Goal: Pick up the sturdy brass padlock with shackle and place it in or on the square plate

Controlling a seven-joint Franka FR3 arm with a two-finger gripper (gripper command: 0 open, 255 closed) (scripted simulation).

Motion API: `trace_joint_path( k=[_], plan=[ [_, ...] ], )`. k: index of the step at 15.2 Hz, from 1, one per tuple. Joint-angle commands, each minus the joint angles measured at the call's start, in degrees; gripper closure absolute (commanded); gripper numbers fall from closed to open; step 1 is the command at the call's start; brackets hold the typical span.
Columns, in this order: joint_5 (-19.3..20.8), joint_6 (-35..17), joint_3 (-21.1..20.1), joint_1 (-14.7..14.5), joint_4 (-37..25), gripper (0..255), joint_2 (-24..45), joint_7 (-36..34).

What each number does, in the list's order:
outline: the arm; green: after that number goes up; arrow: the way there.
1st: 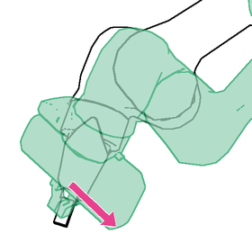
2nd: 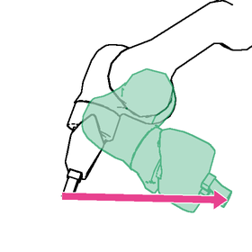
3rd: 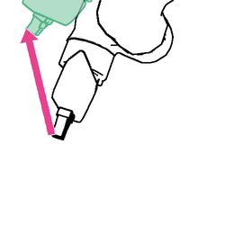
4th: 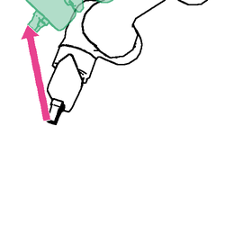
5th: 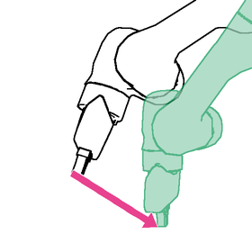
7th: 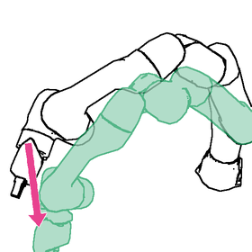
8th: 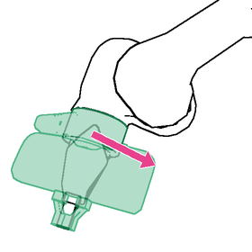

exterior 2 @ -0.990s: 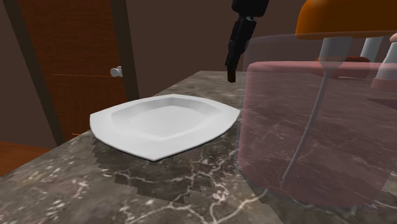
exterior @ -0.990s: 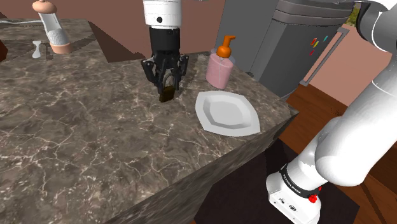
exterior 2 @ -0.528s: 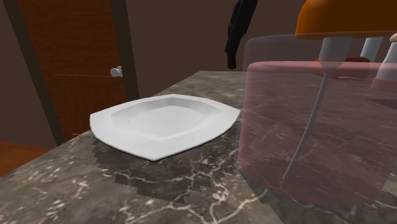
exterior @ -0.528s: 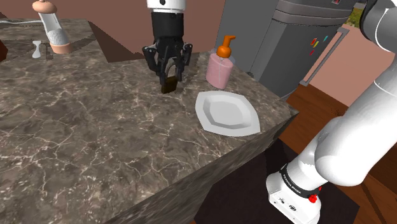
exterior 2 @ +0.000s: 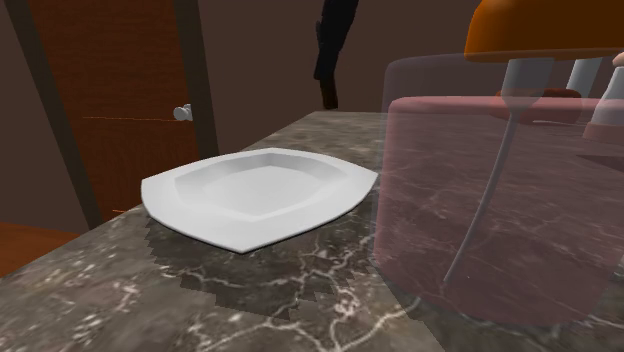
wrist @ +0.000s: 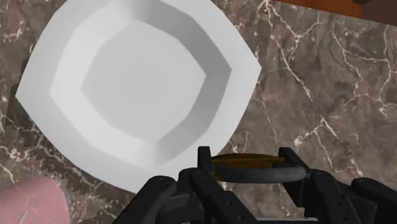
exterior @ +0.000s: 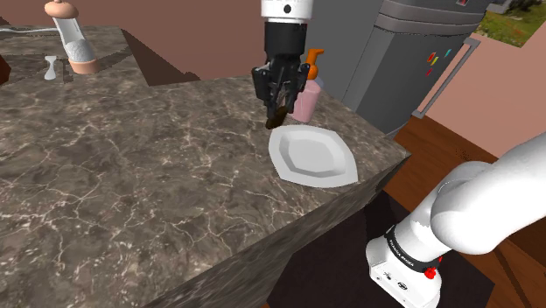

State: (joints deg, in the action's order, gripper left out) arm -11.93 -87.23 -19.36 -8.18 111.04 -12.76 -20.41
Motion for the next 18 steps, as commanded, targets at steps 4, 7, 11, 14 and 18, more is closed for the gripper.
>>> trace_joint_path(
  k=[4, 7, 11, 14, 18],
  plan=[
    [-0.70, 0.53, 4.00, 1.05, 11.08, 255, -10.89, 6.10],
    [-0.11, 1.70, 6.45, 1.56, 15.73, 255, -16.24, 9.18],
    [-0.31, -1.32, 6.18, 1.44, 18.89, 255, -16.37, 9.50],
    [-0.48, -3.61, 5.93, 1.38, 21.15, 255, -16.34, 9.75],
    [-0.71, -6.71, 5.58, 1.30, 24.03, 255, -16.10, 10.06]
  ],
)
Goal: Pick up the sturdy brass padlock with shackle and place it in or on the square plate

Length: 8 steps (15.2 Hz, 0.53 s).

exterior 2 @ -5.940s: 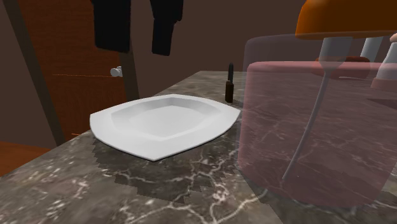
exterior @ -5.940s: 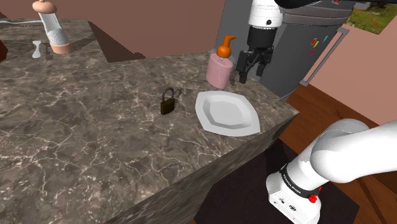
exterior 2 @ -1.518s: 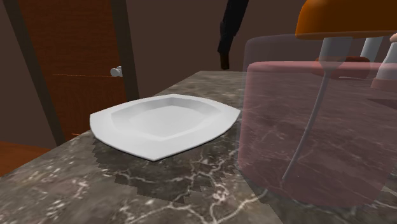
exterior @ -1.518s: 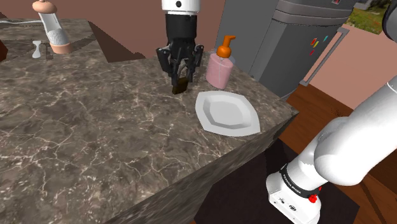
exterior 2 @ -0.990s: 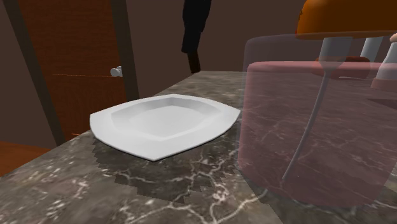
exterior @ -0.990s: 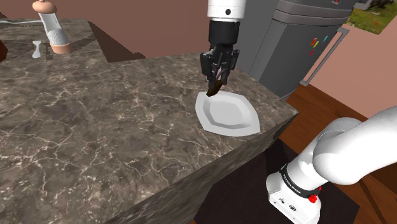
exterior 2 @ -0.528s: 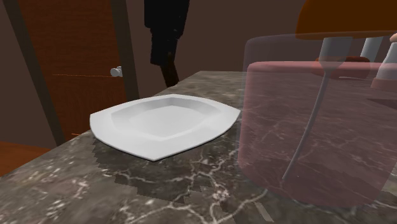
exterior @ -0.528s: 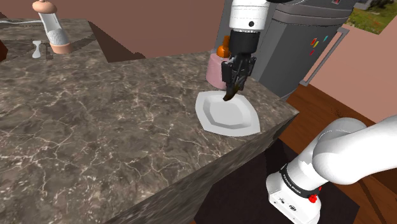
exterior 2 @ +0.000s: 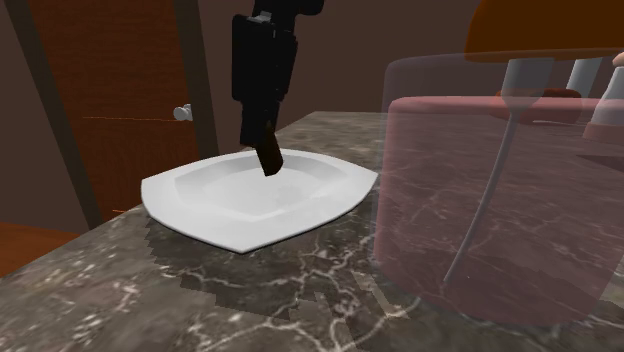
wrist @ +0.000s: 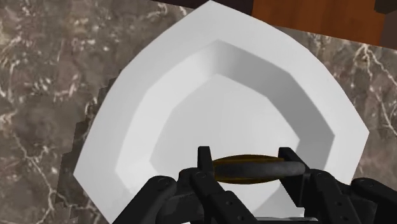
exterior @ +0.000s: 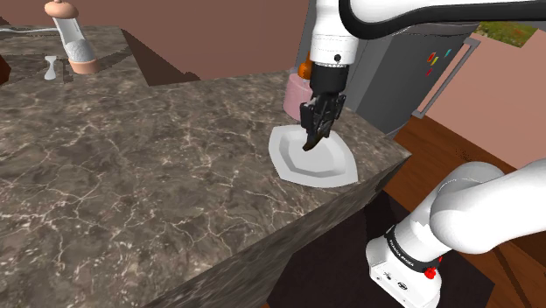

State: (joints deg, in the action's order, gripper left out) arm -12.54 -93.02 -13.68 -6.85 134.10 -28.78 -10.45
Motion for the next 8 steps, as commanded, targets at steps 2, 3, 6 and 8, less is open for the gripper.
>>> trace_joint_path(
  k=[2, 3, 6, 8],
  plan=[
    [-0.18, -2.02, -0.22, -0.07, 1.94, 255, 0.06, 0.20],
    [-0.18, -2.02, -0.22, -0.07, 1.94, 255, 0.05, 0.20],
    [-0.18, -2.02, -0.22, -0.07, 1.94, 255, 0.06, 0.20],
    [-0.18, -2.02, -0.22, -0.07, 1.94, 255, 0.06, 0.20]
  ],
)
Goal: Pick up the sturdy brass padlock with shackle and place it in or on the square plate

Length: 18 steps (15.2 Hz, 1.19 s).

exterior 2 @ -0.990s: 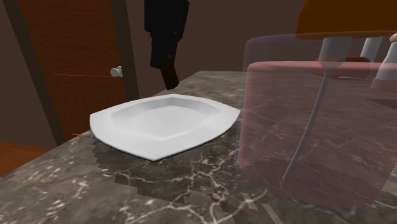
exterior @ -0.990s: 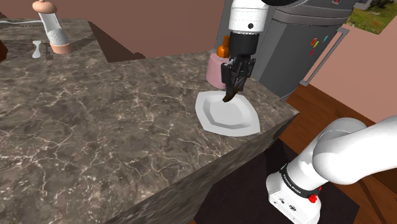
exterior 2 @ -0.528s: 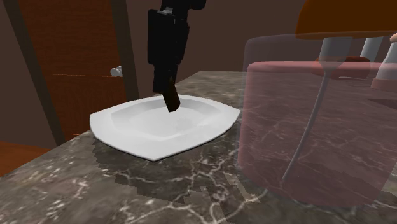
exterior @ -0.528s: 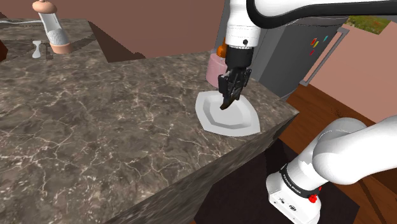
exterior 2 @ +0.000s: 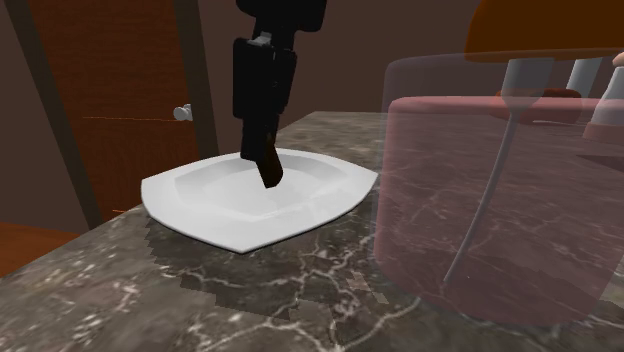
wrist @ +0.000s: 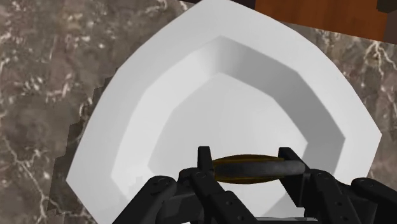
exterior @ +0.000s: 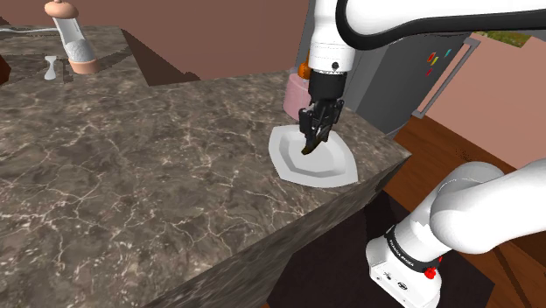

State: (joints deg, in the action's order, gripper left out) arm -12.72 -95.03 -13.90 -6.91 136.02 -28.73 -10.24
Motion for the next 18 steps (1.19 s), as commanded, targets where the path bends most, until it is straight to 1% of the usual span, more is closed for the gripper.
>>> trace_joint_path(
  k=[1, 2, 7, 11, 18],
  plan=[
    [0.00, -0.02, 0.00, 0.00, 0.01, 255, 0.00, 0.00],
    [0.00, -0.02, 0.00, 0.00, 0.01, 0, 0.00, 0.00],
    [0.00, -0.01, 0.00, 0.00, 0.01, 0, 0.00, 0.00],
    [1.06, 6.71, 0.93, 0.62, -8.24, 0, 1.57, -0.38],
    [1.06, 6.71, 0.93, 0.62, -8.24, 0, 1.57, -0.38]
  ],
)
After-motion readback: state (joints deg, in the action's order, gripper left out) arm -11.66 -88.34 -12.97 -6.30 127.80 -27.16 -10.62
